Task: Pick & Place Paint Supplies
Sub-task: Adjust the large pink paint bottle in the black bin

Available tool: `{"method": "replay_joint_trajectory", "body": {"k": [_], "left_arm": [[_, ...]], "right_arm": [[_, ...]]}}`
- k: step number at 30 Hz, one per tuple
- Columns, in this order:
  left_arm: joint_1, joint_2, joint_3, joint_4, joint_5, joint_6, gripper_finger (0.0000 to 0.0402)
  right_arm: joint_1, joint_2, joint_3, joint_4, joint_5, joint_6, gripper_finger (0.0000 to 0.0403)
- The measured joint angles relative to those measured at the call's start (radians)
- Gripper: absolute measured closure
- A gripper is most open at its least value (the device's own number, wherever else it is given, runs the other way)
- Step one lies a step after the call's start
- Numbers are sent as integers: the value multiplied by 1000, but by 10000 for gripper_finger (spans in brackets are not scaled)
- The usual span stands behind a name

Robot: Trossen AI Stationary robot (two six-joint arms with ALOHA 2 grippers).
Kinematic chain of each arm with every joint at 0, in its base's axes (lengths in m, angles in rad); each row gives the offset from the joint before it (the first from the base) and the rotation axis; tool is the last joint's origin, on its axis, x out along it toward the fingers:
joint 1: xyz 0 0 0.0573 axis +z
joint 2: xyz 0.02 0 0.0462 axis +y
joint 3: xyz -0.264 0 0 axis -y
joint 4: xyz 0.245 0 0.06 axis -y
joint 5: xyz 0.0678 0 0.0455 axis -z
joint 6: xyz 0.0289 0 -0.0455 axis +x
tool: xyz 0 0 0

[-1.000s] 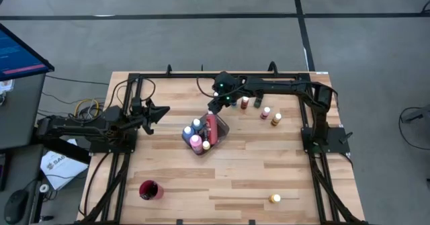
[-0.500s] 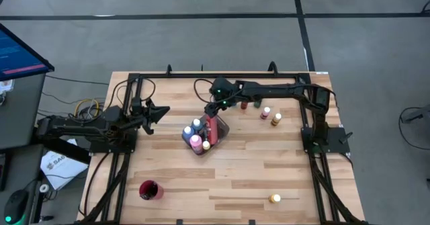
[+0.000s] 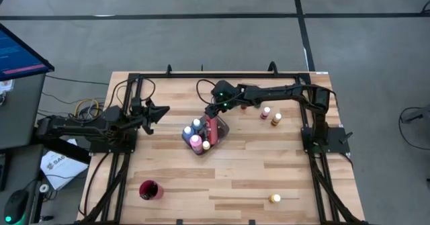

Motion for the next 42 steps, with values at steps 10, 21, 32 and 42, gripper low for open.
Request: {"method": "replay_joint_trajectory", "body": {"k": [10, 21, 32, 42], "left_arm": [[0, 0, 0, 3, 0, 0, 398], [0, 0, 0, 9, 0, 0, 398], [0, 0, 0, 9, 0, 0, 398], [0, 0, 0, 9, 0, 0, 398]], "right_arm": [[0, 0, 2, 13, -11, -24, 282], [-8, -9, 2, 13, -13, -55, 286], [10, -22, 93, 3, 5, -198, 286], [84, -79, 124, 2, 172, -383, 286]]}}
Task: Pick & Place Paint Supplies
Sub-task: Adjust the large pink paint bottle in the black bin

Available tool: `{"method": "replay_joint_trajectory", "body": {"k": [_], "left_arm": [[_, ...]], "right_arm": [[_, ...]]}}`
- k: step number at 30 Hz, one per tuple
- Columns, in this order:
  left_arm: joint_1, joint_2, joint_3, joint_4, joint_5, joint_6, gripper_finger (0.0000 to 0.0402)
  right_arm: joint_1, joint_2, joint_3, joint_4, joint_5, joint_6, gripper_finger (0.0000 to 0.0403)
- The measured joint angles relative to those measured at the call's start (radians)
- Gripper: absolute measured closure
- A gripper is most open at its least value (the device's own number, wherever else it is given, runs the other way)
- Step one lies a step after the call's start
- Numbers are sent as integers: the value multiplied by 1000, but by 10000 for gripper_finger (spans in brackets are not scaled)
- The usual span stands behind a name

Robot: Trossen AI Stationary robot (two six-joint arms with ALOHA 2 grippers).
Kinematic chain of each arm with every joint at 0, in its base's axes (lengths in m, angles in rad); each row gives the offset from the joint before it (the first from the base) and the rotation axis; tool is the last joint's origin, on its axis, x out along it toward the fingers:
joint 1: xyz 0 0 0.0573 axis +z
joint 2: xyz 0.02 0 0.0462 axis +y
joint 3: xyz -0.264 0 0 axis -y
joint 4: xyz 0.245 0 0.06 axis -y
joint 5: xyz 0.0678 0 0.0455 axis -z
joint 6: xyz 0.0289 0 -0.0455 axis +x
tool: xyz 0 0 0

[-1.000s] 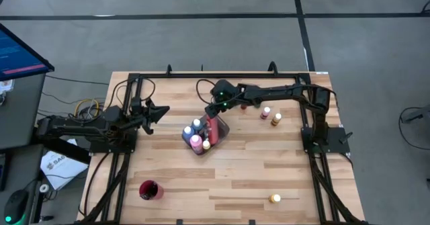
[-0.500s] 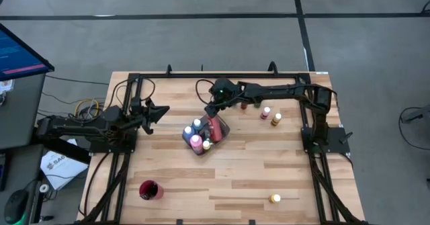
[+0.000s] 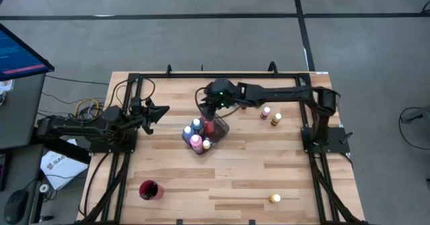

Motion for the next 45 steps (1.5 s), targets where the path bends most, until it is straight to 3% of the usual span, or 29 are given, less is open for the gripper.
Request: {"method": "replay_joint_trajectory", "body": {"k": [4, 17, 25, 36, 45], "left_arm": [[0, 0, 0, 0, 0, 0, 398], [0, 0, 0, 0, 0, 0, 398], [0, 0, 0, 0, 0, 0, 398], [0, 0, 0, 0, 0, 0, 398], [0, 0, 0, 0, 0, 0, 398]], "right_arm": [[23, -37, 0, -7, 74, -65, 285], [122, -63, -44, 84, 143, -259, 285], [139, -64, -118, 138, 172, -267, 285], [167, -81, -231, 417, 257, -330, 286], [165, -78, -313, 519, 268, -290, 284]]}}
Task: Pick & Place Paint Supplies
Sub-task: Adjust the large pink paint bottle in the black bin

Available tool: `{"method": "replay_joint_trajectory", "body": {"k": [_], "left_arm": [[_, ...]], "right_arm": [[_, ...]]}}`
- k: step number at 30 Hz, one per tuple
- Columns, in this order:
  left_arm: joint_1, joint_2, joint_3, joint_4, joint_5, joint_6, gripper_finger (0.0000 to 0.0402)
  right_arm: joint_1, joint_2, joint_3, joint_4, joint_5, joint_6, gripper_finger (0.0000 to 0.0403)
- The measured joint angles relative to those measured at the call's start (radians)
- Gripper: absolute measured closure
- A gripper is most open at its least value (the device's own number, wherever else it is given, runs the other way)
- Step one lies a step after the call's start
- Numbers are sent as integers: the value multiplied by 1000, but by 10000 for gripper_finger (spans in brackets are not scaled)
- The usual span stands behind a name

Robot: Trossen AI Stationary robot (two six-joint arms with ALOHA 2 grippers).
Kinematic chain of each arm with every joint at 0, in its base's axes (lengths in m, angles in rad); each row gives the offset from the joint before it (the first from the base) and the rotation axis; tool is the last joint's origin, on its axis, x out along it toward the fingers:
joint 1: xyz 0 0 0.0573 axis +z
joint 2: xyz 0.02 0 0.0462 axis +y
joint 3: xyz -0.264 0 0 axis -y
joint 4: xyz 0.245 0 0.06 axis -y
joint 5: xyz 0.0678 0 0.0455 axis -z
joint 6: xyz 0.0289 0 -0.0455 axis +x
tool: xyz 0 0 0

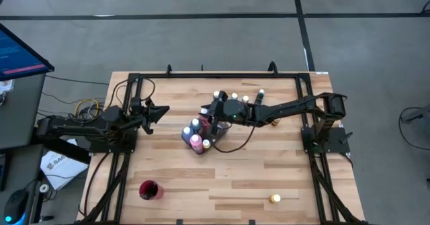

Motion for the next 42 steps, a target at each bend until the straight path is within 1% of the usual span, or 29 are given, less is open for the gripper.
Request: {"method": "replay_joint_trajectory", "body": {"k": [4, 16, 18, 21, 24, 25, 34, 37, 42], "left_arm": [[0, 0, 0, 0, 0, 0, 398], [0, 0, 0, 0, 0, 0, 398], [0, 0, 0, 0, 0, 0, 398], [0, 0, 0, 0, 0, 0, 398], [0, 0, 0, 0, 0, 0, 398], [0, 0, 0, 0, 0, 0, 398], [0, 0, 0, 5, 0, 0, 398], [0, 0, 0, 6, 0, 0, 398], [0, 0, 0, 7, 0, 0, 398]], "right_arm": [[0, 1, -9, 4, 2, 22, 284], [-4, 11, -7, 33, 4, 3, 283], [-6, 35, -4, 58, 5, 10, 283], [-4, 47, -10, 37, 4, 14, 283], [1, 69, -3, 77, 9, -6, 283], [1, 69, -7, 58, 11, -9, 283], [-2, 75, -7, 74, 12, -12, 281], [-8, 75, -7, 72, 10, -12, 271], [-18, 75, -6, 76, 10, -10, 239]]}}
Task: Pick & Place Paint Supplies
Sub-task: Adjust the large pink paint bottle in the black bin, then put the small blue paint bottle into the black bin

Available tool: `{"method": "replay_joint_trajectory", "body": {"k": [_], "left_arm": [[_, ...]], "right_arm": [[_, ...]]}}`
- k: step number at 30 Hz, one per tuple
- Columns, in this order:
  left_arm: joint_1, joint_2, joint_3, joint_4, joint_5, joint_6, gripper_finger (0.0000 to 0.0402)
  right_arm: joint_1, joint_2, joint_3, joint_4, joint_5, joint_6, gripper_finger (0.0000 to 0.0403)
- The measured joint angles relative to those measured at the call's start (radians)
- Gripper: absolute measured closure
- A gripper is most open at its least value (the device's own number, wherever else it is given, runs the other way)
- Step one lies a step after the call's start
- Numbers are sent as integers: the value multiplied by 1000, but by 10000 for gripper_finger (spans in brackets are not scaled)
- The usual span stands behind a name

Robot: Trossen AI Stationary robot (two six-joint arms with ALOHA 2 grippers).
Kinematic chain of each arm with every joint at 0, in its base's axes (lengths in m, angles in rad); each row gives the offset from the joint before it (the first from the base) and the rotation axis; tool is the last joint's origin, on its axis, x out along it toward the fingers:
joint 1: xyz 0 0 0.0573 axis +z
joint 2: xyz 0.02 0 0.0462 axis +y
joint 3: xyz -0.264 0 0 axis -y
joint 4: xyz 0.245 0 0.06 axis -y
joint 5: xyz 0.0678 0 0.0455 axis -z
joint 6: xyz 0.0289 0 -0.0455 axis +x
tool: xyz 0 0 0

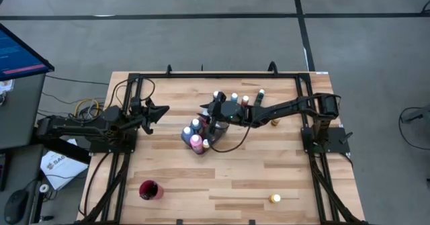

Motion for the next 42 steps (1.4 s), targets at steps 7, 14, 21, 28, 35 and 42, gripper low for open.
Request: {"method": "replay_joint_trajectory", "body": {"k": [7, 14, 21, 28, 35, 42], "left_arm": [[0, 0, 0, 0, 0, 0, 398], [0, 0, 0, 0, 0, 0, 398], [0, 0, 0, 0, 0, 0, 398], [0, 0, 0, 0, 0, 0, 398], [0, 0, 0, 0, 0, 0, 398], [0, 0, 0, 0, 0, 0, 398]], "right_arm": [[-9, 0, 0, -18, -2, 1, 191], [-21, -69, -1, -16, -3, -19, 167], [-75, -225, 31, -120, -5, 31, 168], [-244, -273, 157, -486, -12, 114, 168], [-318, -118, 225, -703, -145, 174, 168], [-350, 29, 317, -777, -243, 185, 168]]}}
